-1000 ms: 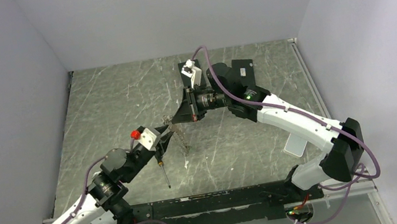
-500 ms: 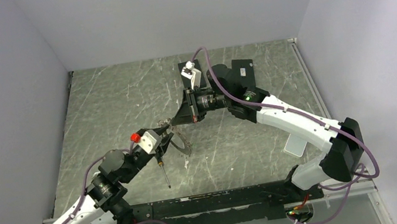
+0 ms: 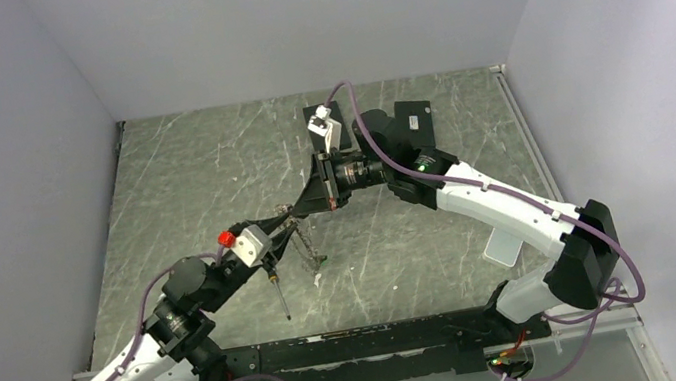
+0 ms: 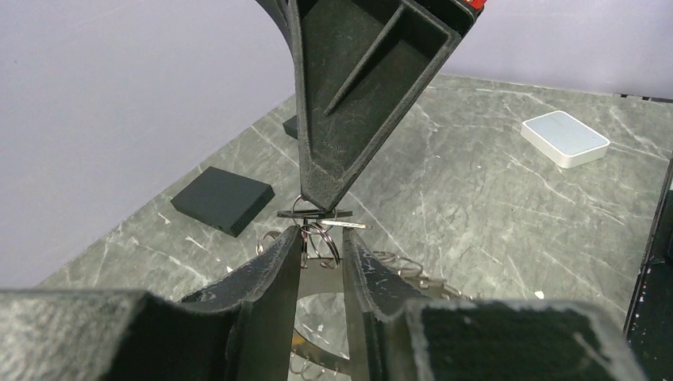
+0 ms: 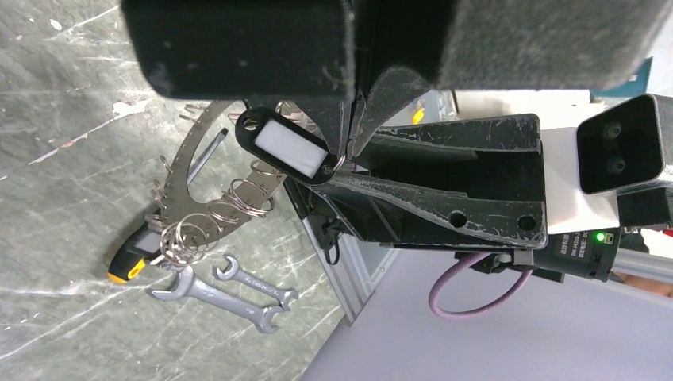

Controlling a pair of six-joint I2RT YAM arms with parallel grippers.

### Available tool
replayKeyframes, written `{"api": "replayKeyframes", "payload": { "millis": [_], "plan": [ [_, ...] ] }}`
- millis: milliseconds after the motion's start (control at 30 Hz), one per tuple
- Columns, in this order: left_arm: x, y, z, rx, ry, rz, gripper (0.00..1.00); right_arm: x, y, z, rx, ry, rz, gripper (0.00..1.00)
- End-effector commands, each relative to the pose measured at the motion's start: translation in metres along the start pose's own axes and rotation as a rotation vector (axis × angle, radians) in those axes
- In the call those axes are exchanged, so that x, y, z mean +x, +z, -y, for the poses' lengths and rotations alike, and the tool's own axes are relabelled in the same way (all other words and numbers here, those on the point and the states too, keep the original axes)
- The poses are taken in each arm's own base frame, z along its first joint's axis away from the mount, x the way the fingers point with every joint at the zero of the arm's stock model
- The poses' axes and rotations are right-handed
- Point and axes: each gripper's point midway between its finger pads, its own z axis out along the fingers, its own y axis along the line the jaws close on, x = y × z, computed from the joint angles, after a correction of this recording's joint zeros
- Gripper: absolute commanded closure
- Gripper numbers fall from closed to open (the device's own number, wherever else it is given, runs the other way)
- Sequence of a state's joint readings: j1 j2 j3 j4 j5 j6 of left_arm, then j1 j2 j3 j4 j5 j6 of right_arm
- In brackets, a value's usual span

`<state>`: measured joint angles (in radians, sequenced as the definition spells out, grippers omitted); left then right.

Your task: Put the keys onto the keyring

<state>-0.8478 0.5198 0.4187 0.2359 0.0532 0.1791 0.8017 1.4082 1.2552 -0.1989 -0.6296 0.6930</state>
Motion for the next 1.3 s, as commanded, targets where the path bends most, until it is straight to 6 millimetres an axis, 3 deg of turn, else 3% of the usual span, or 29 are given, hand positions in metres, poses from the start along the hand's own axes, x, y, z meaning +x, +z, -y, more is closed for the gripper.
{"api": "replayKeyframes", "payload": {
  "millis": [0,433,900,1267],
  "plan": [
    [-0.032,0.002,0.0,0.02,0.014,0.082,0.7,-0.019,-0.004,-0.021,-0.073,-0.048,0.059,1.0],
    [-0.027,-0.009,0.002,0.016,-0.026,0.062,0.71,-0.036,-0.017,-0.022,-0.063,-0.06,0.127,1.0],
    [-0.024,0.003,0.006,0.041,-0.005,0.062,0.73,-0.032,-0.017,-0.027,-0.103,-0.048,0.113,1.0],
    [-0.029,0.001,0.0,0.011,0.012,0.071,0.75,-0.028,-0.015,-0.027,-0.119,-0.033,0.101,1.0]
  ]
}}
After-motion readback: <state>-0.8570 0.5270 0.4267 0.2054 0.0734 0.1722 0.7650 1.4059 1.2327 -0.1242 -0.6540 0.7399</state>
